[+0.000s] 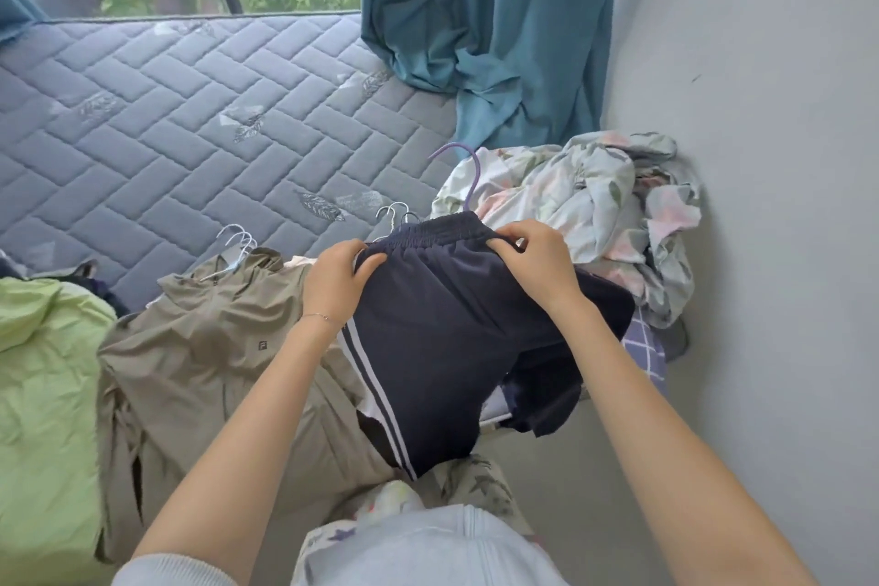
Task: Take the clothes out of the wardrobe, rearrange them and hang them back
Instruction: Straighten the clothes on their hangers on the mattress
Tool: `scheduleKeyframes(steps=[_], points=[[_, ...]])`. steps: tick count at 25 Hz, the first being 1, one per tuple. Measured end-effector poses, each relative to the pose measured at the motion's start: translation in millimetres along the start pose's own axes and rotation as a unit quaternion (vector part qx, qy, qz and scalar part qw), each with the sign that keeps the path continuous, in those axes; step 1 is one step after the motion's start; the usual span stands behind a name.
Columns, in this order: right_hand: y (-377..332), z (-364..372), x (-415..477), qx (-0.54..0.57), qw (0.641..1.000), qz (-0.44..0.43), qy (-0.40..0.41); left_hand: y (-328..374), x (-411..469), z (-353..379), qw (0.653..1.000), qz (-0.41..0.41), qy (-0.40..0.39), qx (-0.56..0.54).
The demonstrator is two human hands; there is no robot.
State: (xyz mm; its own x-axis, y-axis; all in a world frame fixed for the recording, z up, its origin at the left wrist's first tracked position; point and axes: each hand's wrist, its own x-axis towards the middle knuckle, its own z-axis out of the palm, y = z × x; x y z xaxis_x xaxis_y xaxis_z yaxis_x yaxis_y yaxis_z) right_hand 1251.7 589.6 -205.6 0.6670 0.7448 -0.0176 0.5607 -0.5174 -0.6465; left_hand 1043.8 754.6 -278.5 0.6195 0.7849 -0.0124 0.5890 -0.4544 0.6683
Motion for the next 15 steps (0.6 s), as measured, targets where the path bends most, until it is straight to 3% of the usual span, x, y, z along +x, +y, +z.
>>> scheduleKeyframes(steps=[8, 12, 15], points=[[74, 74, 121, 0.038, 0.995, 0.026, -0.084, -36, 82, 82, 0.991, -0.106, 0.026, 0.073], [132, 148, 153, 0.038, 0.990, 0.042, -0.132, -92, 108, 144, 0.983, -0.127, -0.008, 0.130], [169, 208, 172, 0.023, 0.993, 0.026, -0.113, -135, 127, 186, 0.978, -0.132, -0.001, 0.161]])
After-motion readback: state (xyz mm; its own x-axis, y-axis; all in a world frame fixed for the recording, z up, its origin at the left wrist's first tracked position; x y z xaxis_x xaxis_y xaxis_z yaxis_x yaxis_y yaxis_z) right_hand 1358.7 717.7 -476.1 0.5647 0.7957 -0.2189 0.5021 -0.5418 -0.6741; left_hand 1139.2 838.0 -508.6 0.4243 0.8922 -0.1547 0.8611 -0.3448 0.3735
